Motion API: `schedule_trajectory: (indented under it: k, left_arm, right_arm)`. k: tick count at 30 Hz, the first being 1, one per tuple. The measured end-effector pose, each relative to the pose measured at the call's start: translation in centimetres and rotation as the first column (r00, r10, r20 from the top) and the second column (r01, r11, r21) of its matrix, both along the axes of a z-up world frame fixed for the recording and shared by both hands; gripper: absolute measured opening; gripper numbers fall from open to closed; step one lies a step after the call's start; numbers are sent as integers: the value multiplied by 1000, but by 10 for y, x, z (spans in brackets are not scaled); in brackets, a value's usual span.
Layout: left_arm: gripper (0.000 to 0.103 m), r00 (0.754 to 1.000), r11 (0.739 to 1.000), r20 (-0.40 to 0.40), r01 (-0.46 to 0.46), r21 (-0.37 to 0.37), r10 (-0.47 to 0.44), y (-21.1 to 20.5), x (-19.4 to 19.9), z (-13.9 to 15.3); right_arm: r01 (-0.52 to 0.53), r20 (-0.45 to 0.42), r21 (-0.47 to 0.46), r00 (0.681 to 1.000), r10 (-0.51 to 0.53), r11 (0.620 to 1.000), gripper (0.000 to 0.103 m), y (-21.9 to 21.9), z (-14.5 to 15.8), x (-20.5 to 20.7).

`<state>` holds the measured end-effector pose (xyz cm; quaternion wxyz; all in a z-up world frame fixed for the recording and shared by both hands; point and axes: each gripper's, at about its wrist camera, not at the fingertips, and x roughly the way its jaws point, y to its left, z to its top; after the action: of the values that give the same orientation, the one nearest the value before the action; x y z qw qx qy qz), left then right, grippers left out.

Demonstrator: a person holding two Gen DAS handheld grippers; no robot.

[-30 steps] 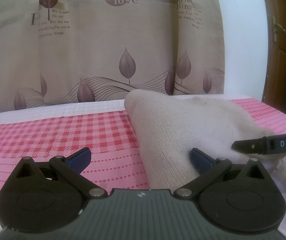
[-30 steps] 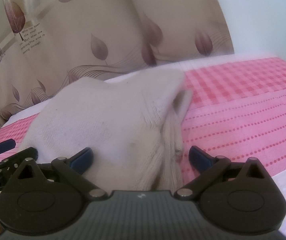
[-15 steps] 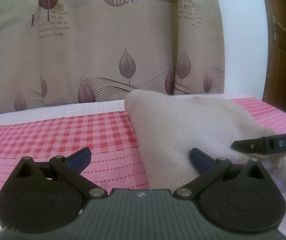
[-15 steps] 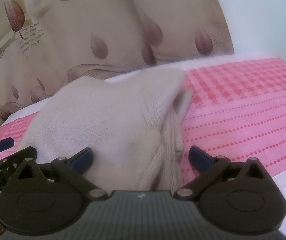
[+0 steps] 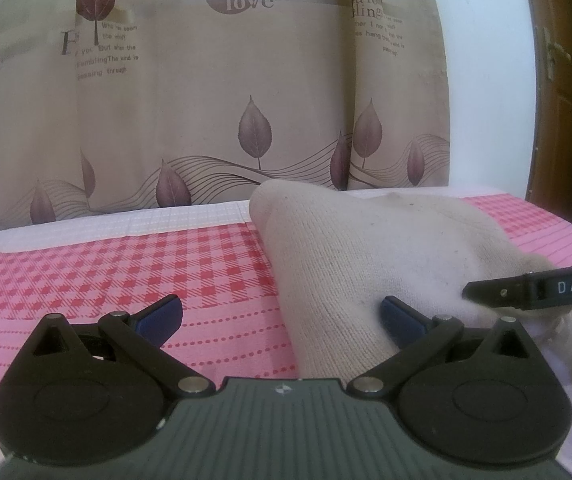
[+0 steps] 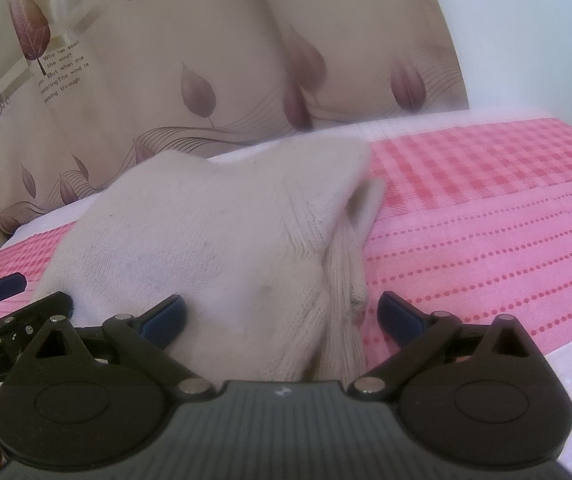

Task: Fold small clothes

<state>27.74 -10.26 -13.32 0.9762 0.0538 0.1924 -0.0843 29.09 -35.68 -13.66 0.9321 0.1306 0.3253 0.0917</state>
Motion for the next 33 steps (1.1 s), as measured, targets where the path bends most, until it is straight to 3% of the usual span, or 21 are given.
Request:
schedule_trajectory:
  k: [6,10,17,21,24,29,33]
  left_arm:
    - [103,1000,1000,-13,11,-9,-11,1,1,1]
    - [103,997,994,-45,54,-98,-58,14,7,3]
    - [103,977,952,-117,141,-271,-178,49,39,13]
    - [100,933,892,-220,175,-416,-286,62,76,9]
    - [95,895,837,-250,203,-508,-369,65,97,3]
    - [83,837,789,-292,238,-566,-462,59,119,-10]
    - [83,820,775,-291,263,-574,-494,53,125,-18]
  right_arm:
    - [1,0,2,1000,-1,1000,103,0,0,0]
    - [-4,4,43,1000,4,999,103,-5,0,2]
    - [-74,-67,177,994,87,981,103,-22,6,13]
    - [-70,-119,341,986,117,937,103,-47,5,26]
    - [-57,-154,440,979,137,896,103,-62,2,41]
    - [-111,-149,443,969,195,889,103,-63,0,65]
    - [-178,-131,404,960,249,897,103,-51,1,78]
